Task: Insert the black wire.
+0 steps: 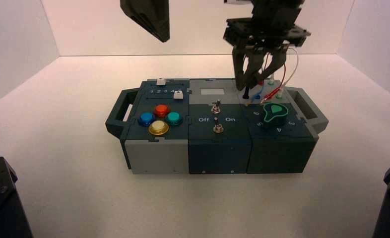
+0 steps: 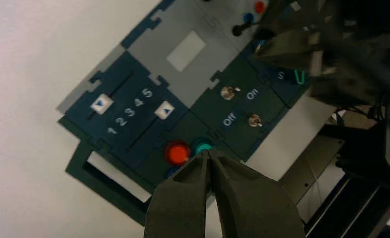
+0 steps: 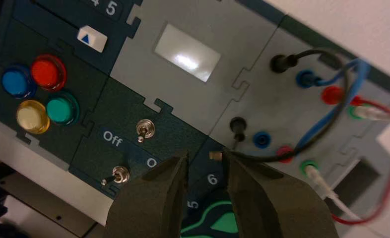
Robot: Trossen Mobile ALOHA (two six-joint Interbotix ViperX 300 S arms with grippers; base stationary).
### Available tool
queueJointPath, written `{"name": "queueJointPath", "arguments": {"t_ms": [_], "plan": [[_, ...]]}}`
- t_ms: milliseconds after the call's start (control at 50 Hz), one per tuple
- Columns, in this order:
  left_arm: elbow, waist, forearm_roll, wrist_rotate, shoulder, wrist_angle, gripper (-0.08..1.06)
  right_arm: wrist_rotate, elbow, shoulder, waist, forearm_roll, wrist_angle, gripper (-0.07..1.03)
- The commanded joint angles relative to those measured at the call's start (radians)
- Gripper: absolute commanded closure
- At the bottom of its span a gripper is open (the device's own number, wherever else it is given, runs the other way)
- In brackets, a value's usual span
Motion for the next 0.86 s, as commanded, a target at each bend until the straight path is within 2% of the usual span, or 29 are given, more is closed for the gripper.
{"name": "queueJointPath", "arguments": {"t_ms": [20, 120, 460, 860], "plan": [[-0.023, 0.005, 0.003, 0.008, -0.025, -0.017, 1.01, -0.005, -0.028, -0.069, 0.0, -0.054, 0.044, 0.59], [-0.028, 0.005, 0.005, 0.009, -0.025, -0.02, 1.01, -0.005, -0.009, -0.103, 0.002, -0.091, 0.066, 0.58], [-0.035, 0.008, 0.006, 0.009, -0.049, -0.018, 1.01, -0.005, 0.02, -0.19, 0.0, -0.095, 0.087, 0.58], [-0.021, 0.008, 0.006, 0.009, -0.06, -0.021, 1.01, -0.003, 0.017, -0.212, 0.0, -0.095, 0.112, 0.58]]}}
